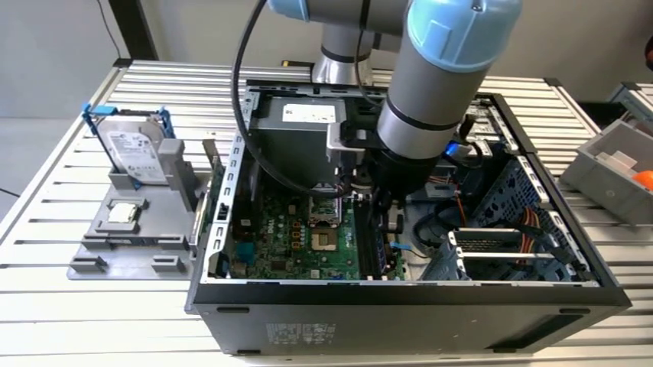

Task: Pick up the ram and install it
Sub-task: 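Press down the ram until it locks into place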

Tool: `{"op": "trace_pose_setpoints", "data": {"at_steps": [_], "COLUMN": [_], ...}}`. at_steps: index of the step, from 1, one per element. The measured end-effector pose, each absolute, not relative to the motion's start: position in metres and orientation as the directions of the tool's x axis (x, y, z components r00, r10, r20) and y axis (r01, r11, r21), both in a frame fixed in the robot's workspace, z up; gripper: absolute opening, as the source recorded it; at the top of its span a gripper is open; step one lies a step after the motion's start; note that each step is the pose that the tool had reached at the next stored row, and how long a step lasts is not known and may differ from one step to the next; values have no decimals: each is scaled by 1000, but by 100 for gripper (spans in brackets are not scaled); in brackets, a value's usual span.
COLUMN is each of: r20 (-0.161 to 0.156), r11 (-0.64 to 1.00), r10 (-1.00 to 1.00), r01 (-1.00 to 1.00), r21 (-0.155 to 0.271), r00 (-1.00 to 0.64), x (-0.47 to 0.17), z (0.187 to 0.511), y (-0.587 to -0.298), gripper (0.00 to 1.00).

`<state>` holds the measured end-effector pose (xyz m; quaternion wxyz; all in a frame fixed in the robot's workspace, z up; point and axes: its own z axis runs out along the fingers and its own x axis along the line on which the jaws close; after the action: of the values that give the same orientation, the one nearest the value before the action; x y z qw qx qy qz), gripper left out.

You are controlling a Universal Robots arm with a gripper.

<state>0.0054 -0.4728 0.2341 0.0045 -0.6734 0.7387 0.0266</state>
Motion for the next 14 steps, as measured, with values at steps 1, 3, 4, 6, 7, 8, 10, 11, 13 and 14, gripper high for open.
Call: {"op": "trace_pose_setpoints", "data": {"at_steps": [1, 3, 4, 6, 7, 8, 10, 11, 13, 14], "r20": [-43, -42, -42, -42, -42, -42, -42, -42, -42, -42], "r11": [91, 91, 91, 91, 91, 92, 91, 92, 92, 91], "r10": [-995, -995, -995, -995, -995, -995, -995, -995, -995, -995], "r01": [-995, -995, -995, -995, -995, -995, -995, -995, -995, -995], "r21": [33, 34, 35, 36, 36, 36, 36, 36, 36, 36], "r00": [-93, -93, -93, -93, -93, -93, -93, -93, -93, -93], "x": [6, 8, 10, 11, 11, 12, 15, 16, 17, 18], "z": [234, 234, 234, 234, 234, 234, 234, 234, 232, 230], "y": [-472, -472, -472, -471, -471, -470, -469, -469, -469, -469], "gripper": [0, 0, 0, 0, 0, 0, 0, 0, 0, 0]}}
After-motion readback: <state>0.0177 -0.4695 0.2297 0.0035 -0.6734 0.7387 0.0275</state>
